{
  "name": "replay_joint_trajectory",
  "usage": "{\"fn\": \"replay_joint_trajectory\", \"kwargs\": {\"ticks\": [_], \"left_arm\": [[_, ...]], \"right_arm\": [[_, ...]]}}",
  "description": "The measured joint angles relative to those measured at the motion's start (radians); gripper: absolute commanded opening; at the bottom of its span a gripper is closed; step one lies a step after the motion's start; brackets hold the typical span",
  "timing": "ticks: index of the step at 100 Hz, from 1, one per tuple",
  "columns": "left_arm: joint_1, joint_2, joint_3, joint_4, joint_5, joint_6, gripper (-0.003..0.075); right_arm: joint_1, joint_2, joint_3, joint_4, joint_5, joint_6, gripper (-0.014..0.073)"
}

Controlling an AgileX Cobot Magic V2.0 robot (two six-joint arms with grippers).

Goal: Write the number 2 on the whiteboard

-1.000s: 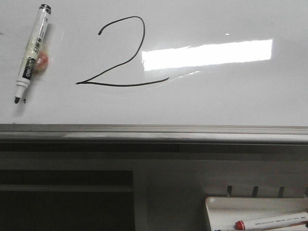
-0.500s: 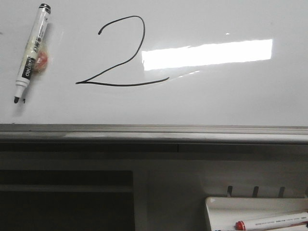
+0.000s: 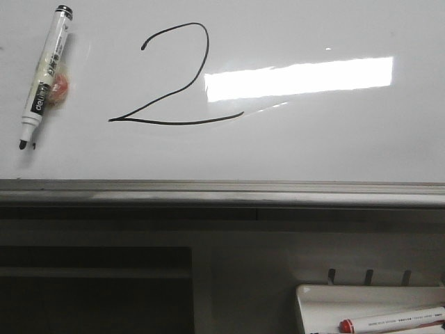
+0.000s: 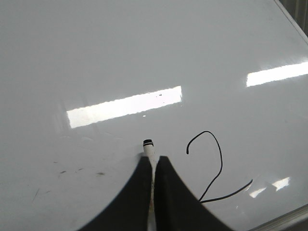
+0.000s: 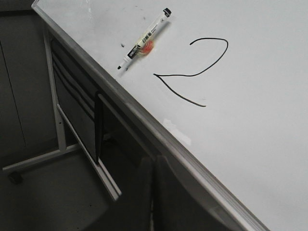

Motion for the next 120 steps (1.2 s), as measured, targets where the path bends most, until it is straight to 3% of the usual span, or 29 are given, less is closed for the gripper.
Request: {"fn": "replay_joint_trajectory", "kwargs": {"ticks": [27, 55, 69, 101, 120], "left_arm": [[0.062, 0.0, 0.005, -0.007, 0.0, 0.0, -0.002], [0.35, 0.0, 0.11, -0.049, -0.002, 0.0, -0.002], [0.44, 0.0, 0.175, -0.071, -0.002, 0.002, -0.002], [0.461, -0.044, 0.354, -0.112, -0.099, 0.116, -0.002], [0.461, -0.044, 0.363, -0.121, -0.031, 0.123, -0.002]], "right_arm": [[0.0, 0.0, 0.0, 0.0, 0.0, 0.002, -0.0068], [0.0, 0.0, 0.0, 0.0, 0.0, 0.002, -0.0071], [0.0, 0.0, 0.0, 0.0, 0.0, 0.002, -0.0071], [0.0, 0.0, 0.0, 0.0, 0.002, 0.002, -0.0071], [0.0, 0.0, 0.0, 0.0, 0.003, 0.002, -0.0071]]}}
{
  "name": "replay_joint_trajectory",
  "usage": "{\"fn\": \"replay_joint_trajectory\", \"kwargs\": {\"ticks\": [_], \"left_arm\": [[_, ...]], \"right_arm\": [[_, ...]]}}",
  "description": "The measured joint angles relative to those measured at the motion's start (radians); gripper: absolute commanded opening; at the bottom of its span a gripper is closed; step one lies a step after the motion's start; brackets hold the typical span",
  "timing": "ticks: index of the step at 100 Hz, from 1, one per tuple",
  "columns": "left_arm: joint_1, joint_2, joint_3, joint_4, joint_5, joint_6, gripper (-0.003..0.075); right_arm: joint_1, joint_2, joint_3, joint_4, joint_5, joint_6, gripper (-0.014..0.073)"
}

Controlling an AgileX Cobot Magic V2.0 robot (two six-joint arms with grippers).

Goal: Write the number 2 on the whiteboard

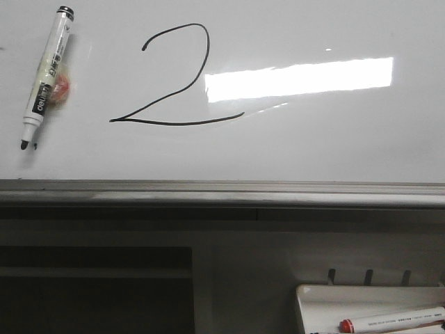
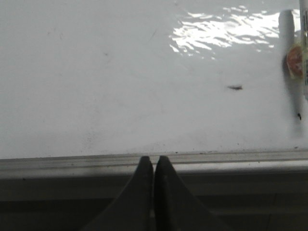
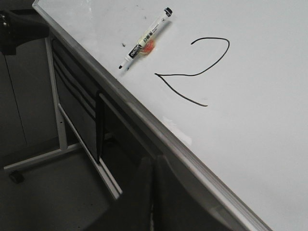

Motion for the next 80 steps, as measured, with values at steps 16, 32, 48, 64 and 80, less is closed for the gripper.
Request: {"fn": "replay_joint_trajectory", "kwargs": {"ticks": [16, 32, 48, 64, 80], "left_arm": [[0.0, 0.0, 0.0, 0.009, 0.082, 0.0, -0.002], [0.0, 0.0, 0.0, 0.029, 0.089, 0.002, -0.002], [0.0, 0.0, 0.0, 0.034, 0.089, 0.003, -0.002], [0.0, 0.0, 0.0, 0.034, 0.089, 0.004, -0.002], [0.0, 0.0, 0.0, 0.034, 0.089, 0.004, -0.002]], "right_arm": [[0.0, 0.0, 0.0, 0.0, 0.0, 0.0, -0.0071], [0.0, 0.0, 0.0, 0.0, 0.0, 0.0, -0.0071], [0.0, 0.0, 0.0, 0.0, 0.0, 0.0, -0.0071], [0.0, 0.0, 0.0, 0.0, 0.0, 0.0, -0.0071], [0.0, 0.0, 0.0, 0.0, 0.0, 0.0, -0.0071]]}}
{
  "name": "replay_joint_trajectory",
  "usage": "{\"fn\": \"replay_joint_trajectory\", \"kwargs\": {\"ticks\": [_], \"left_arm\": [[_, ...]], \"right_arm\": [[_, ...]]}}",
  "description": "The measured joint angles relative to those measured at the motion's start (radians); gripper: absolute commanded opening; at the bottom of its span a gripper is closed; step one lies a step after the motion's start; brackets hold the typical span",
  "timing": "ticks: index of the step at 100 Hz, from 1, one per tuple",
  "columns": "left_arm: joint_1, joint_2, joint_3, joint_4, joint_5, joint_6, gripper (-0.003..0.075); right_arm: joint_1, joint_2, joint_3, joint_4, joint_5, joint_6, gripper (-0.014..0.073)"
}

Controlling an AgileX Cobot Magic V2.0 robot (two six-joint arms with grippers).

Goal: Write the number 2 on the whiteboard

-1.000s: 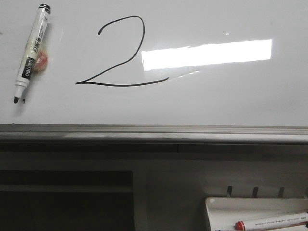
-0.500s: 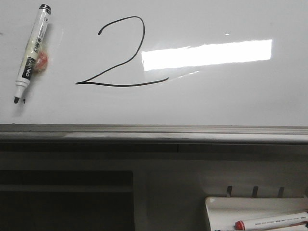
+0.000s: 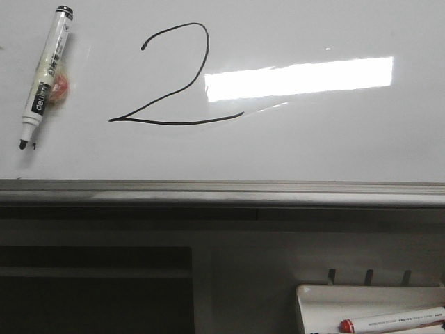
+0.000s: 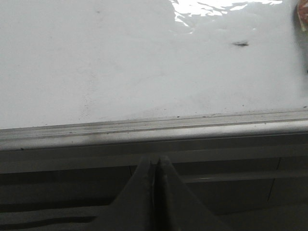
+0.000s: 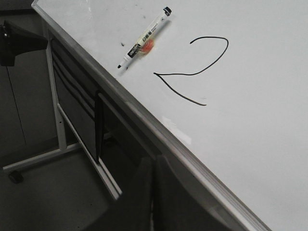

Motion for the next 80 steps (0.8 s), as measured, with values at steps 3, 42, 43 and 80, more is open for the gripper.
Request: {"fn": "replay_joint_trajectory", "kwargs": {"ticks": [3, 42, 43, 80], "left_arm": [[0.0, 0.0, 0.0, 0.0, 0.0, 0.0, -0.002], [0.0, 0.0, 0.0, 0.001, 0.0, 0.002, -0.002], [0.0, 0.0, 0.0, 0.001, 0.0, 0.002, -0.002], [0.0, 0.0, 0.0, 0.002, 0.0, 0.002, -0.002]], "right_arm": [[0.0, 0.0, 0.0, 0.0, 0.0, 0.0, -0.0071], [0.0, 0.0, 0.0, 0.0, 0.0, 0.0, -0.0071], [0.0, 0.0, 0.0, 0.0, 0.0, 0.0, -0.0071], [-0.099, 0.0, 0.002, 0.0, -0.067, 0.0, -0.0071]]}}
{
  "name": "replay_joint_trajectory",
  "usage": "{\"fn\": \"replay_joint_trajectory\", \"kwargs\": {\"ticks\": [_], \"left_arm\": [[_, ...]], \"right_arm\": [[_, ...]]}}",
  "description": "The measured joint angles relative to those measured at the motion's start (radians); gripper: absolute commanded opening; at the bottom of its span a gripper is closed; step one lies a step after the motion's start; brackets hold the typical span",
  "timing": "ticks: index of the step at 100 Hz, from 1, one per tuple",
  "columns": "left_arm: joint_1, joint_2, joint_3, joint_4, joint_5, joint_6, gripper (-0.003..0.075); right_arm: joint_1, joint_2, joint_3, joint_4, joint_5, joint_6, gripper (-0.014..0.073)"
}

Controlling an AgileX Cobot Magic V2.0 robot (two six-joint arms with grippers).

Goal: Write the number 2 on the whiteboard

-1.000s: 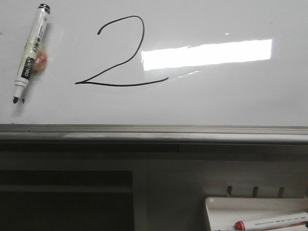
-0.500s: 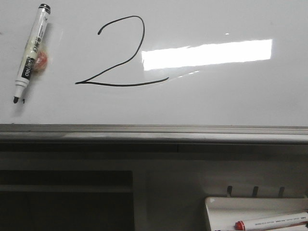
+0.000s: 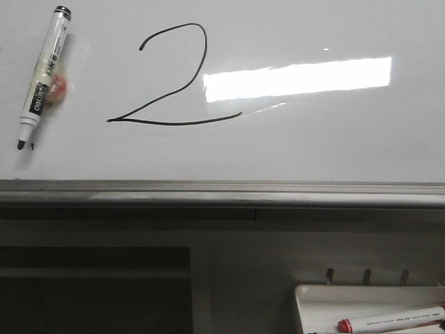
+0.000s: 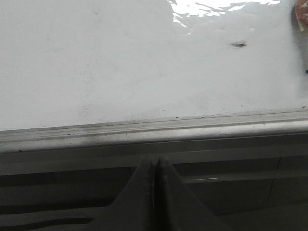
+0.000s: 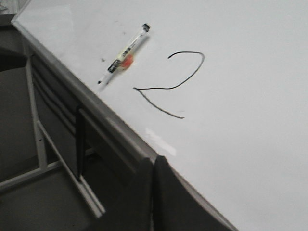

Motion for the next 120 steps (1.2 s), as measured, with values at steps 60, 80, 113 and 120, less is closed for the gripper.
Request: {"fn": "replay_joint_trajectory", "kwargs": {"ticks": [60, 80, 113, 120], "left_arm": [[0.0, 0.0, 0.0, 0.002, 0.0, 0.0, -0.002], [0.0, 0.0, 0.0, 0.002, 0.0, 0.0, -0.002], [0.0, 0.0, 0.0, 0.002, 0.0, 0.0, -0.002], [0.0, 0.0, 0.0, 0.002, 0.0, 0.0, -0.002]], "right_arm": [[-0.725, 0.0, 0.002, 0.047, -0.088, 0.0, -0.0071], [-0.837, -0.011, 0.021, 0.048, -0.102, 0.0, -0.0071], [-0.844, -0.179, 0.335, 0.049, -0.26, 0.0, -0.0071], [-0.844, -0.227, 0.374, 0.049, -0.238, 0.002, -0.0071]]}}
